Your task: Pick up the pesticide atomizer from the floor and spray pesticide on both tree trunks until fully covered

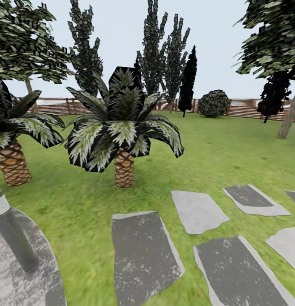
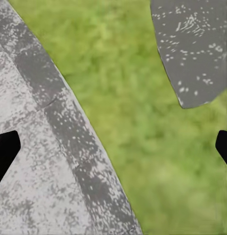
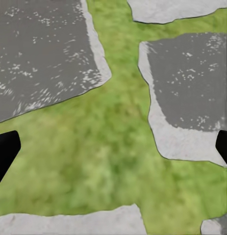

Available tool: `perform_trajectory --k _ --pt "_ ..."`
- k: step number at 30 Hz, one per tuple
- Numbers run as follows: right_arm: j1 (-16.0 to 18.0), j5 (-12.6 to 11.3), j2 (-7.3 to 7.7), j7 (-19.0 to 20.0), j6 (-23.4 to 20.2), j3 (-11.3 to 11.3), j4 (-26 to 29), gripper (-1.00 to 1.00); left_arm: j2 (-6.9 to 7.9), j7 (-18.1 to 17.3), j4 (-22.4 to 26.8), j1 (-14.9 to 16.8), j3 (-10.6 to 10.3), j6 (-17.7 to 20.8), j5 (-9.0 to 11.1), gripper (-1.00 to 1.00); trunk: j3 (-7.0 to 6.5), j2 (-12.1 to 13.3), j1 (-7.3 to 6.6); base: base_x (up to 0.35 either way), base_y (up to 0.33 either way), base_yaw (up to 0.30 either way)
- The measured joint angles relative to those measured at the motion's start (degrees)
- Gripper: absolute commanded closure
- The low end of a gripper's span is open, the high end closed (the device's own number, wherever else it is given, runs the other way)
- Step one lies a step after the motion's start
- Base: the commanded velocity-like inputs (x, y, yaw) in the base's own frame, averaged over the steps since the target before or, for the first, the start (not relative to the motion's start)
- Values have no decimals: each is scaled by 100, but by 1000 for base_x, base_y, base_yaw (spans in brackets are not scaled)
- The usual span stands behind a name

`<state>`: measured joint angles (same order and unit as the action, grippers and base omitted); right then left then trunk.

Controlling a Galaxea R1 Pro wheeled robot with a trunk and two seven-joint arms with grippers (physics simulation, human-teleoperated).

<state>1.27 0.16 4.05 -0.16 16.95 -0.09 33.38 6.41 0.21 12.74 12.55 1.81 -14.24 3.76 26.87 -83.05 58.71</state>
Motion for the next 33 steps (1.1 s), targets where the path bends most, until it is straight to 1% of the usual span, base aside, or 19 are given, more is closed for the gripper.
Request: perform_trajectory --k 10,33 --pt "1 0 0 7 0 1 -1 -100 0 0 2 -1 1 0 2 -100 0 0 0 251 -235 -176" --pt "1 8 17 7 1 -22 -9 -100 1 0 4 -2 2 0 4 -100 0 0 0 251 -234 -6"
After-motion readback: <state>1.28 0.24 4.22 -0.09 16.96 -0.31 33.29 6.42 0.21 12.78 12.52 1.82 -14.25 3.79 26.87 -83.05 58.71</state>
